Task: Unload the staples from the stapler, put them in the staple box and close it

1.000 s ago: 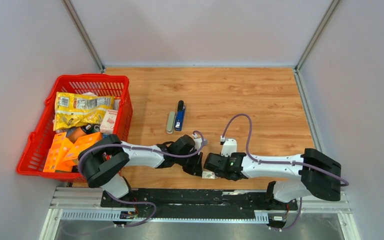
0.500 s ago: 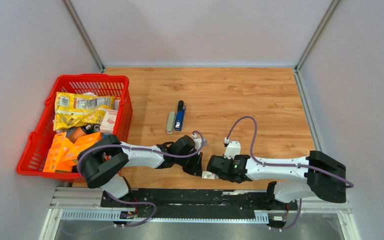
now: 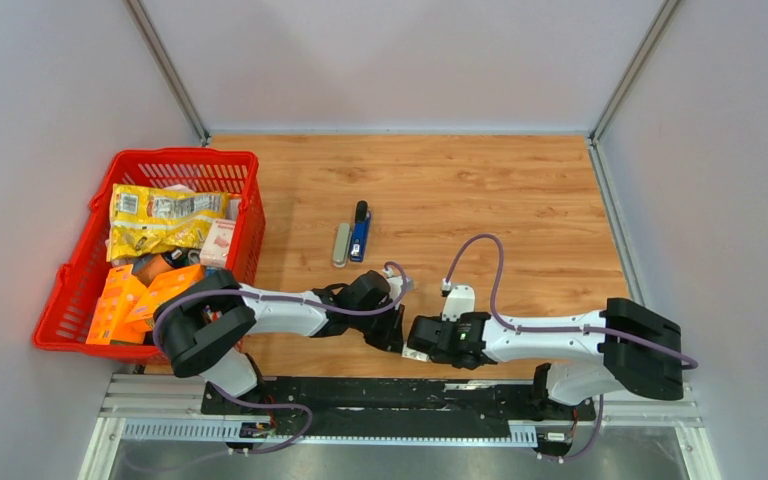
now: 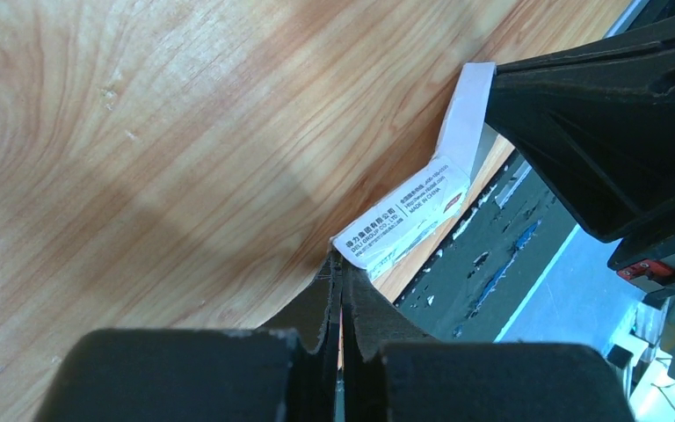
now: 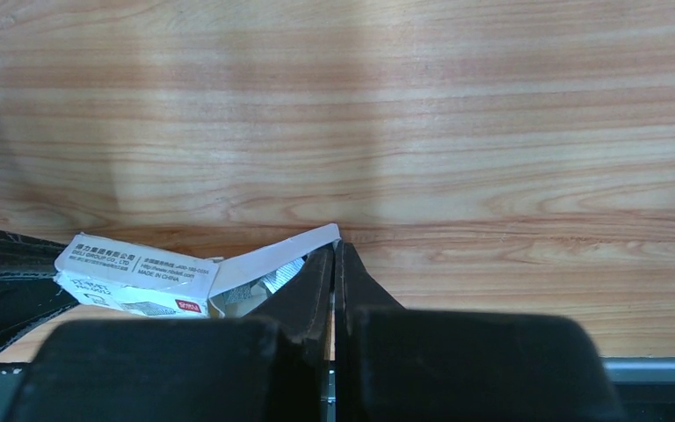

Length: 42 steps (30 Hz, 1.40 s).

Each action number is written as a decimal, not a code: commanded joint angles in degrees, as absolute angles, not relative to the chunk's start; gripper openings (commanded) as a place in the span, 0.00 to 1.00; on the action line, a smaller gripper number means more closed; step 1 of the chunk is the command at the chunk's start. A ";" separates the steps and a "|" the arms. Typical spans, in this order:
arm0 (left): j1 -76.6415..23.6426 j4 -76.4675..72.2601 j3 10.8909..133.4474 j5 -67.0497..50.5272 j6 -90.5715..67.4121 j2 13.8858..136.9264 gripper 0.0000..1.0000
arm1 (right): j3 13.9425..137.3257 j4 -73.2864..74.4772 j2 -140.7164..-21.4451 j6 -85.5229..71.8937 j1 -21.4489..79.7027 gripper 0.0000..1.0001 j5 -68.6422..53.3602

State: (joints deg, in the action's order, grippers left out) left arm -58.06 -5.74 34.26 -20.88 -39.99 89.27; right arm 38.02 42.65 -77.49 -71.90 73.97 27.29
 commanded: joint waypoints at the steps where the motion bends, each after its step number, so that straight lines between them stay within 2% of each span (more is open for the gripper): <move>1: -58.36 -1.67 34.45 -19.51 -39.46 87.72 0.00 | 40.34 43.76 -77.26 -74.97 74.44 0.00 30.32; 12: -58.36 -0.53 34.28 -18.89 -41.57 83.76 0.00 | 41.48 45.97 -78.13 -76.55 75.06 0.00 31.82; 25: -58.36 -1.76 33.84 -19.16 -41.05 85.78 0.00 | 42.89 44.82 -80.24 -74.80 75.85 0.00 31.46; 36: -58.36 -4.48 32.78 -19.69 -39.46 87.01 0.00 | 37.88 40.61 -75.59 -70.67 75.85 0.00 29.88; 42: -58.36 -5.36 33.13 -20.13 -39.64 88.24 0.00 | 38.05 38.77 -77.34 -69.87 76.20 0.00 29.00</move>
